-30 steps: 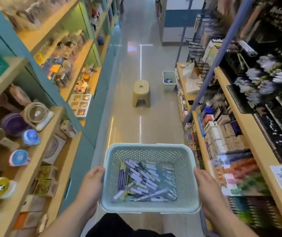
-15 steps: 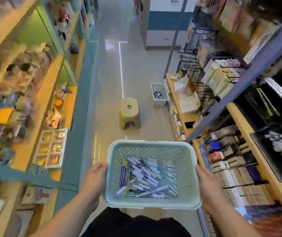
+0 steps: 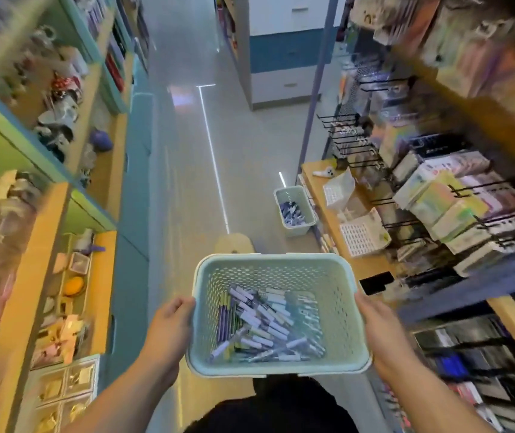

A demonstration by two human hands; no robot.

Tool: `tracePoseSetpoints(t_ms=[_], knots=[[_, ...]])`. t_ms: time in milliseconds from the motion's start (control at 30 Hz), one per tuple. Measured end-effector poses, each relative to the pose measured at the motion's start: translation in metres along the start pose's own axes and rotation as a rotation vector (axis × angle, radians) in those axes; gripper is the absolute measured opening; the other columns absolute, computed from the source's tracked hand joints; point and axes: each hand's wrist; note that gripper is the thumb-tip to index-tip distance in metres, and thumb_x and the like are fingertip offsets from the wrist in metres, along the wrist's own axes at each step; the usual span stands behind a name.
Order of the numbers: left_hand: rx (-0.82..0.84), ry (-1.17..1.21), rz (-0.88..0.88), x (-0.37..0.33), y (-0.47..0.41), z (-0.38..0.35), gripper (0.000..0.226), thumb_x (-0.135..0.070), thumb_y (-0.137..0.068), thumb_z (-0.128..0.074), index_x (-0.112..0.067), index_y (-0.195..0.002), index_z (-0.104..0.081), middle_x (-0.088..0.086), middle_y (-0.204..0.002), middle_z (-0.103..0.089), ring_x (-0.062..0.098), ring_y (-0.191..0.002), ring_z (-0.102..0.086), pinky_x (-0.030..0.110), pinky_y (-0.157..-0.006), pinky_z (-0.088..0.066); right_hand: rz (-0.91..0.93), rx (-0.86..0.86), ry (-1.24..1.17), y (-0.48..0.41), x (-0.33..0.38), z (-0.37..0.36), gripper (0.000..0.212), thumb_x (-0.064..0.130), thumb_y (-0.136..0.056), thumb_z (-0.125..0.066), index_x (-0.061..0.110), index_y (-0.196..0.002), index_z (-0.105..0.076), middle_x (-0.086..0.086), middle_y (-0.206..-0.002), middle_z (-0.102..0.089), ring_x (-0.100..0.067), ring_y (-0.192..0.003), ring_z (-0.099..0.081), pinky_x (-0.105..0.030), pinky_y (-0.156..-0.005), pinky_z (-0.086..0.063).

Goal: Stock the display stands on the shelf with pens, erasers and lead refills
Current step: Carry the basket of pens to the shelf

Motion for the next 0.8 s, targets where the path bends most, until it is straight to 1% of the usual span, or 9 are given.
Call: tracePoseSetpoints(t_ms=[67, 133, 200, 300, 367, 433, 533, 667, 800], knots=[[-0.031, -0.018, 0.003, -0.032, -0.036, -0.01, 0.032, -0.024, -0.104, -0.047, -0.004, -0.091, -0.068, 0.019, -0.087, -0.07, 0.029, -0.079, -0.066, 0.04, -0.072, -0.053, -0.017, 0.025, 0.004, -0.043, 0.024, -0.013, 0.029, 0.034, -0.103, -0.055, 0.012, -0.104, -0.073, -0.009, -0.096, -0.076, -0.024, -0.086, -0.072, -0.035, -0.068, -0.054], [-0.064, -0.034, 0.004, -0.065, -0.069, -0.017, 0.033, -0.026, -0.104, -0.046, -0.009, -0.09, -0.07, 0.014, -0.087, -0.072, 0.029, -0.084, -0.068, 0.04, -0.074, -0.054, -0.033, 0.043, 0.024, -0.079, 0.048, -0.024, 0.03, 0.038, -0.103, -0.054, 0.015, -0.102, -0.074, -0.007, -0.094, -0.077, -0.028, -0.091, -0.073, -0.043, -0.075, -0.056], [-0.07, -0.054, -0.001, -0.1, -0.103, -0.023, 0.032, -0.026, -0.104, -0.046, -0.011, -0.09, -0.07, 0.013, -0.09, -0.072, 0.031, -0.087, -0.069, 0.042, -0.078, -0.055, -0.031, 0.042, 0.014, -0.111, 0.076, -0.034, 0.03, 0.038, -0.103, -0.054, 0.016, -0.098, -0.074, -0.003, -0.088, -0.077, -0.025, -0.087, -0.073, -0.044, -0.078, -0.056], [-0.065, -0.089, -0.007, -0.145, -0.158, -0.033, 0.027, -0.025, -0.102, -0.048, -0.012, -0.091, -0.07, 0.011, -0.089, -0.073, 0.031, -0.088, -0.069, 0.046, -0.082, -0.055, -0.052, 0.028, -0.009, -0.158, 0.108, -0.046, 0.031, 0.041, -0.103, -0.054, 0.018, -0.108, -0.074, -0.002, -0.099, -0.077, -0.023, -0.093, -0.073, -0.049, -0.084, -0.058], [-0.046, -0.113, -0.013, -0.17, -0.196, -0.043, 0.026, -0.024, -0.101, -0.049, -0.013, -0.092, -0.07, 0.01, -0.09, -0.073, 0.031, -0.089, -0.069, 0.048, -0.086, -0.055, -0.06, 0.02, -0.02, -0.186, 0.122, -0.056, 0.034, 0.045, -0.102, -0.054, 0.019, -0.11, -0.073, -0.002, -0.1, -0.077, -0.024, -0.094, -0.074, -0.054, -0.085, -0.059], [0.008, -0.144, -0.015, -0.192, -0.238, -0.054, 0.026, -0.023, -0.101, -0.048, -0.012, -0.093, -0.071, 0.01, -0.089, -0.074, 0.031, -0.089, -0.07, 0.047, -0.085, -0.056, -0.087, -0.053, -0.038, -0.213, 0.133, -0.067, 0.032, 0.044, -0.101, -0.055, 0.018, -0.104, -0.073, -0.004, -0.095, -0.077, -0.026, -0.091, -0.074, -0.055, -0.084, -0.059], [0.092, -0.188, -0.044, -0.228, -0.307, -0.069, 0.026, -0.021, -0.102, -0.049, -0.009, -0.094, -0.071, 0.011, -0.087, -0.074, 0.027, -0.081, -0.068, 0.035, -0.07, -0.053, -0.113, -0.135, -0.091, -0.249, 0.155, -0.089, 0.032, 0.04, -0.103, -0.055, 0.014, -0.098, -0.072, -0.009, -0.092, -0.076, -0.03, -0.089, -0.073, -0.054, -0.082, -0.058], [0.223, -0.272, -0.099, -0.281, -0.411, -0.092, 0.025, -0.022, -0.102, -0.05, -0.01, -0.095, -0.07, 0.008, -0.085, -0.071, 0.02, -0.074, -0.063, 0.031, -0.063, -0.047, -0.136, -0.287, -0.158, -0.303, 0.178, -0.127, 0.033, 0.037, -0.102, -0.056, 0.009, -0.095, -0.07, -0.016, -0.097, -0.072, -0.032, -0.089, -0.071, -0.045, -0.077, -0.056], [0.406, -0.375, -0.191, -0.34, -0.501, -0.112, 0.023, -0.017, -0.101, -0.05, -0.009, -0.09, -0.069, 0.009, -0.084, -0.068, 0.02, -0.073, -0.061, 0.033, -0.065, -0.048, -0.211, -0.506, -0.244, -0.337, 0.192, -0.181, 0.032, 0.043, -0.1, -0.056, 0.015, -0.1, -0.071, -0.006, -0.099, -0.073, -0.026, -0.092, -0.07, -0.048, -0.087, -0.055]])
Point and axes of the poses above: each hand's wrist, its own y-axis away from the middle knuckle, its own z-axis out of the back of the hand, x = y × z
